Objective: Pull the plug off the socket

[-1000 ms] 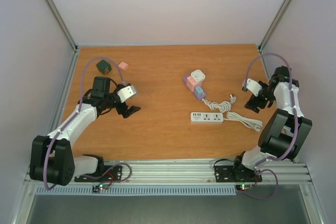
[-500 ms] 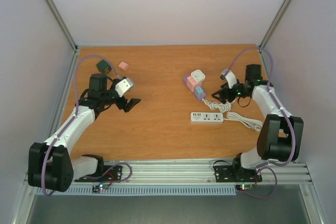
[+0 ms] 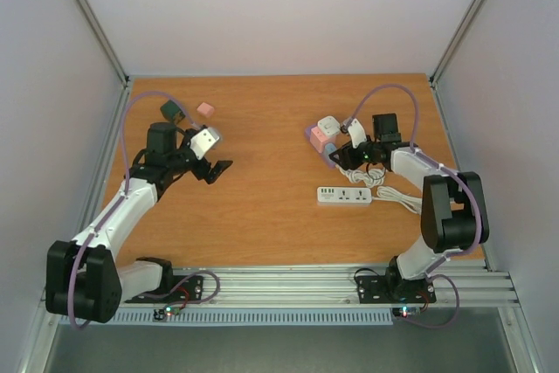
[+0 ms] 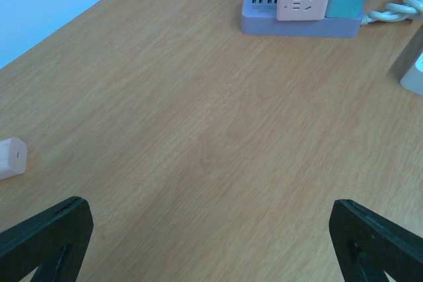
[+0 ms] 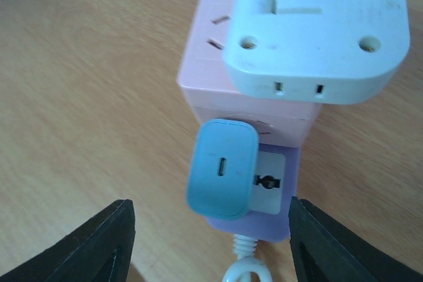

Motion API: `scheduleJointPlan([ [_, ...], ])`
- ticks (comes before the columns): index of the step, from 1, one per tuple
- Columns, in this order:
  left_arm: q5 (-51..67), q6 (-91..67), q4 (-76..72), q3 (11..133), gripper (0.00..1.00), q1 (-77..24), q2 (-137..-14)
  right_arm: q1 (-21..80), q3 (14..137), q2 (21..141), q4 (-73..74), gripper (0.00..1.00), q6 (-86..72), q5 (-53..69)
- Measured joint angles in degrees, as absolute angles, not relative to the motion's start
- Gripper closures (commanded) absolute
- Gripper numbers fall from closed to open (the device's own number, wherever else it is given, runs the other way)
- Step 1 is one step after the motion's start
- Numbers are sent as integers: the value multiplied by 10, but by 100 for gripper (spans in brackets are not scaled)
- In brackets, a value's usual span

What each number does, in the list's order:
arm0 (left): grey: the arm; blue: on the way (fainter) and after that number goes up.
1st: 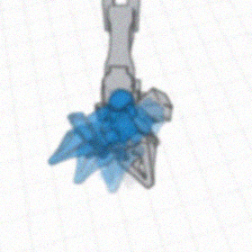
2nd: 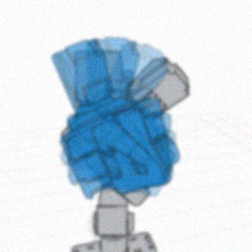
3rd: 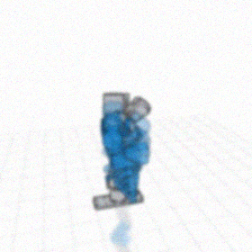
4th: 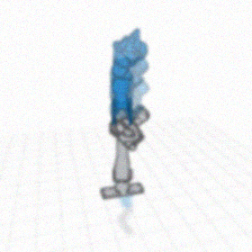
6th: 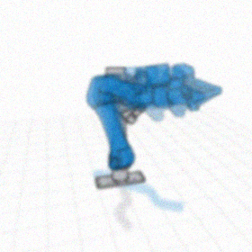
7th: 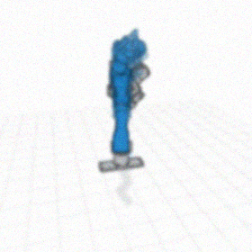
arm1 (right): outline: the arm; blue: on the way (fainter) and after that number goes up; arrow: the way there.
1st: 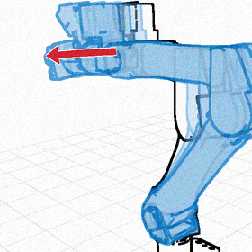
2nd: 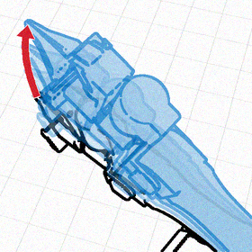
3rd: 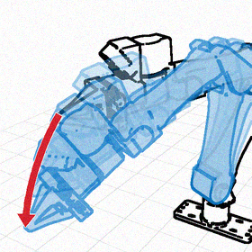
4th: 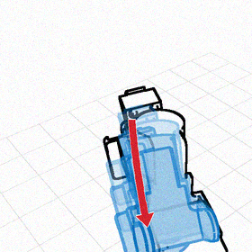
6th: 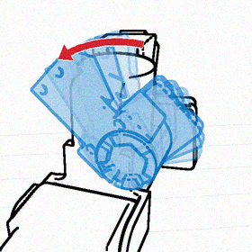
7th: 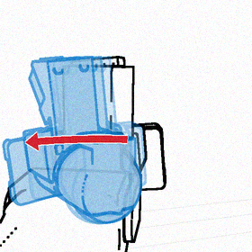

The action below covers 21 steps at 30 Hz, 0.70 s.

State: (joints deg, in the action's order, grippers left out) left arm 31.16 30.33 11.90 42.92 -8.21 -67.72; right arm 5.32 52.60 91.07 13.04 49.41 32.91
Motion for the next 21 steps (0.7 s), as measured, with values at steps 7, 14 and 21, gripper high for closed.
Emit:
scheduleJointPlan([
  [7,306,302,113,426,0,-82,-677,68,525,955,100,52,475,298],
  [14,302,302,113,422,0,-82,-680,86,525,957,77,63,464,285],
  [21,289,302,112,422,0,-82,-680,98,525,964,55,74,460,265],
])
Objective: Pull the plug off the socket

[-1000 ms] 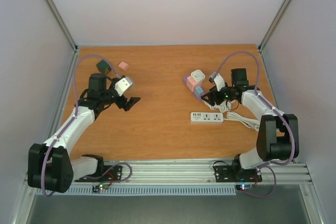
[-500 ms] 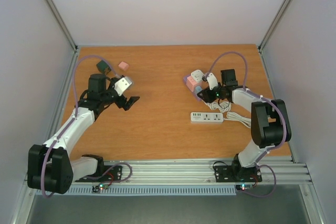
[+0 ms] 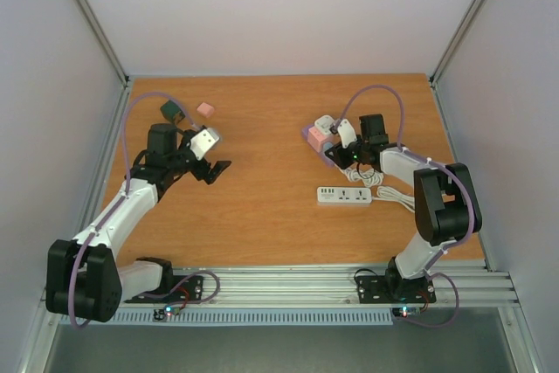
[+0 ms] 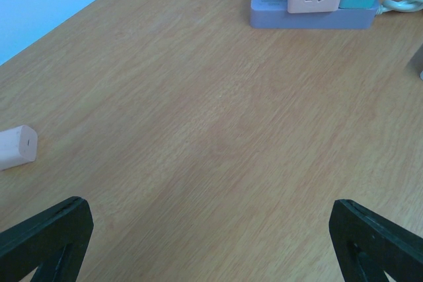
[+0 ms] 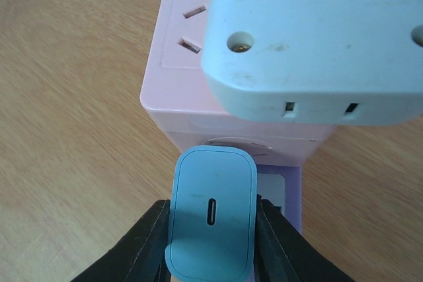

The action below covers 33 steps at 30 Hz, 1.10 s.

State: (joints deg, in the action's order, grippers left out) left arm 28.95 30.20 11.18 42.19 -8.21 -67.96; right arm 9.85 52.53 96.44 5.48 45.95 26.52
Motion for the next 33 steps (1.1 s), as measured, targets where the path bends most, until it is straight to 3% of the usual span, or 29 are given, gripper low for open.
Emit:
scheduleJointPlan([
  [10,292,289,111,422,0,-71,-677,127,527,967,54,78,479,264],
  [19,328,273,123,425,0,-34,-665,217,556,987,89,78,503,299],
  [33,466,322,293,498,0,22,-665,351,572,994,164,76,566,378],
])
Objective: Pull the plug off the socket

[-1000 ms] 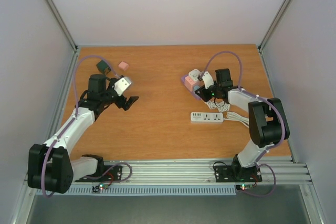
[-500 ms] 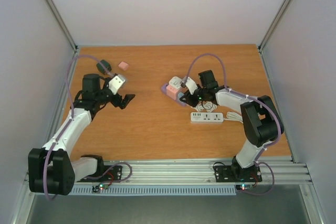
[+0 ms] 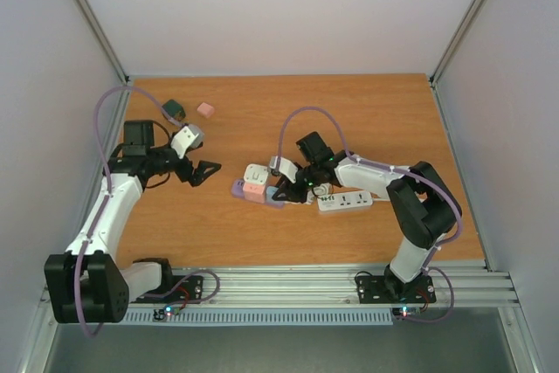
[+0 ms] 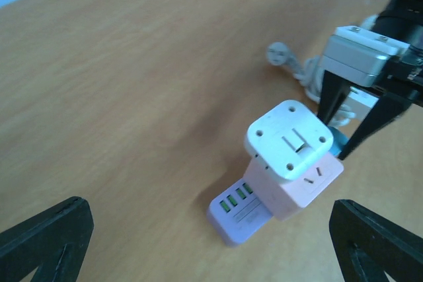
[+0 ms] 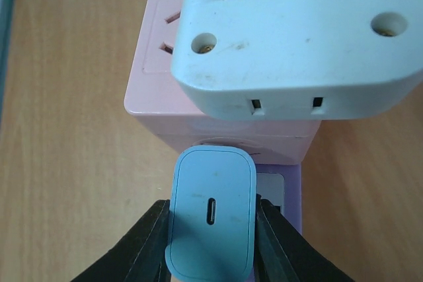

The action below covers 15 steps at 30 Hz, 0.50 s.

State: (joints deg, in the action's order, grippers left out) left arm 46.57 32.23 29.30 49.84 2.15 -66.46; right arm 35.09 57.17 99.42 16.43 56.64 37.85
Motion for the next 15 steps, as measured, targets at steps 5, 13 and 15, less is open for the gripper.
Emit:
scheduleJointPlan([
  [5,506,375,363,501,5,17,-689,379,569,994,170,76,586,392],
  [13,530,432,450,556,12,-41,-823,382,556,990,154,77,601,402],
  [15,532,440,458,568,12,-61,-848,382,551,989,146,77,606,404],
])
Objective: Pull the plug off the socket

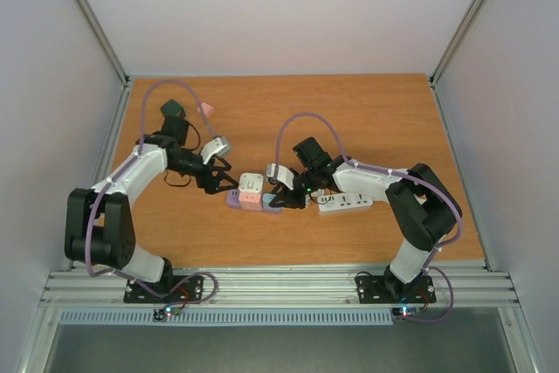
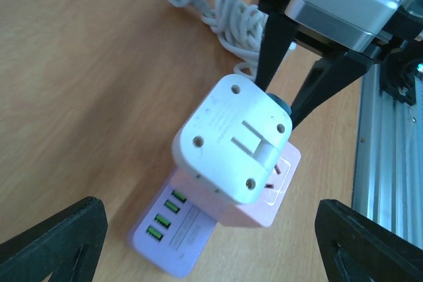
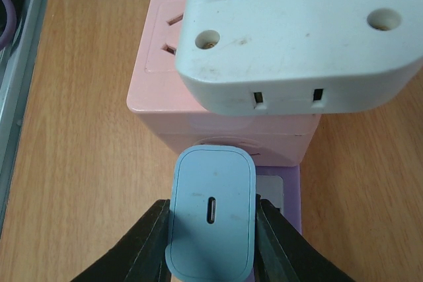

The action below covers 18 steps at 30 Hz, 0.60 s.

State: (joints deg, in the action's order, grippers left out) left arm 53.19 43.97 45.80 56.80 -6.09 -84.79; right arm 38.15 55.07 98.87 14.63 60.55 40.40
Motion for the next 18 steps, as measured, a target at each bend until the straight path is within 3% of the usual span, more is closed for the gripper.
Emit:
scheduleJointPlan([
  [8,522,416,448,588,16,-122,-903,382,543,988,134,78,616,414],
  [18,539,439,461,593,37,-133,-929,382,543,988,134,77,618,415],
])
